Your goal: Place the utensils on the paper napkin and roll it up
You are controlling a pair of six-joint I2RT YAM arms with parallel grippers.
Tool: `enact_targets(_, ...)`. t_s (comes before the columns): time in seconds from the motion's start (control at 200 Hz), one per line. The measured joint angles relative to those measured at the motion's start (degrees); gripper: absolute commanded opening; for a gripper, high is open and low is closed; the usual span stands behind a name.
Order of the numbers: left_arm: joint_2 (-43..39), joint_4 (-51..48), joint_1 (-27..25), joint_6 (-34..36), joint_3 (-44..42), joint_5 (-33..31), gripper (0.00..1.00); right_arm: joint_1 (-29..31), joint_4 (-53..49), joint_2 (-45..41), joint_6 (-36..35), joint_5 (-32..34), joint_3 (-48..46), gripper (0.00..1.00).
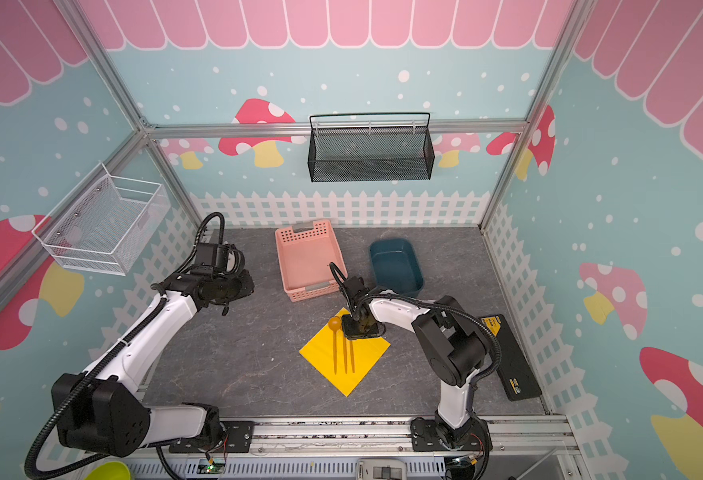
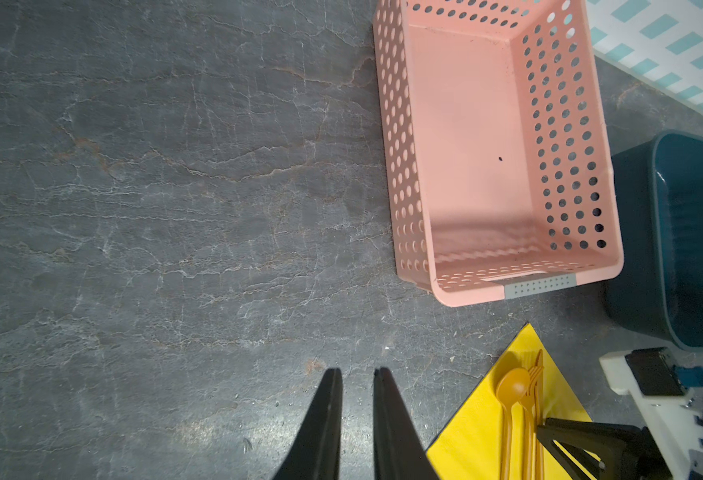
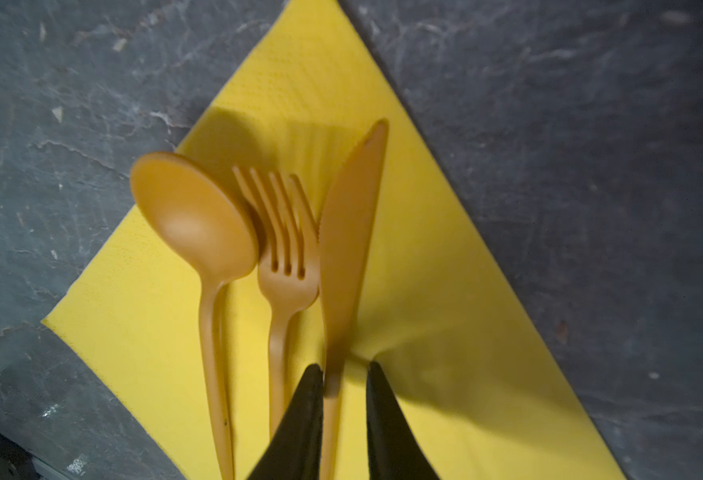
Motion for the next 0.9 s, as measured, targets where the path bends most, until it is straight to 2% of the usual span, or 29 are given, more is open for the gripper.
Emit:
enact_targets(0.57, 0.66, 0.11, 1.03, -0.17, -0.04, 0.33, 0.19, 0.26, -1.27, 0.87, 0.57, 1.42, 1.27, 0.13)
enact_targets(0.901, 0.68, 0.11, 1.03, -0.17, -0.11, 0.33, 0.18, 0.26, -1.73, 0.87, 0.76, 2.1, 1.6, 0.18)
